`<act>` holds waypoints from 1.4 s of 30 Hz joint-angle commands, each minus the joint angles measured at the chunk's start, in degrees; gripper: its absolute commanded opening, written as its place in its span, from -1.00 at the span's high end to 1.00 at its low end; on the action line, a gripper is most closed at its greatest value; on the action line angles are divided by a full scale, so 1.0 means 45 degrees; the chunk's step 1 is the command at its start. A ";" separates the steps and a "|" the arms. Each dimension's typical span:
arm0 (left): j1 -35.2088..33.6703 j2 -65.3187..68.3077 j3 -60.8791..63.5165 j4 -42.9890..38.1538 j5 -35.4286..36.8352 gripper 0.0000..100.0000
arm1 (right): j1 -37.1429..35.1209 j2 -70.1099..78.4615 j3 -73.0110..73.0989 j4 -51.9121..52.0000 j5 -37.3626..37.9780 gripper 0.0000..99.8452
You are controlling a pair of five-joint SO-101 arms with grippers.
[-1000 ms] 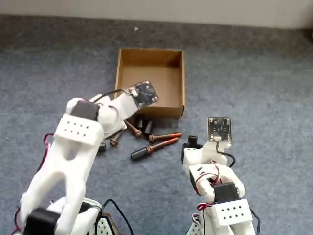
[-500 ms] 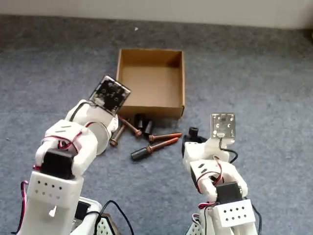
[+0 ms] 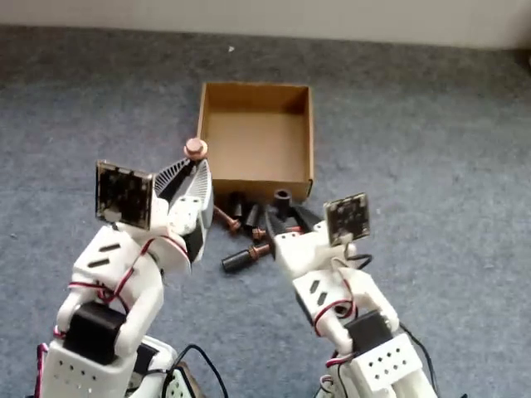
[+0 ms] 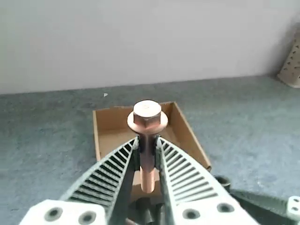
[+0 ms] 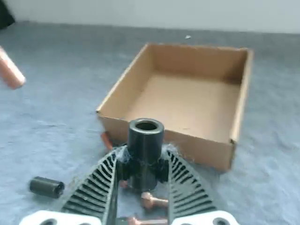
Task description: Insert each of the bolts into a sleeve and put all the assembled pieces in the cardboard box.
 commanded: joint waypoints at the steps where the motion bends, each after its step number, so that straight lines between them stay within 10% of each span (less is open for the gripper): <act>1: 0.0830 -0.1807 0.0811 -0.0957 0.1074 0.99 | -0.1260 -0.0205 0.0713 -0.2608 0.0117 0.99; 16: 0.1260 -0.5773 0.3546 -0.1387 0.1094 0.99 | -0.2999 -0.0205 0.3116 -0.7004 0.3341 0.99; 42: 0.2745 -0.5812 0.1377 0.0176 -0.1114 0.99 | -0.2921 -0.0186 0.3429 -0.6554 0.3438 0.99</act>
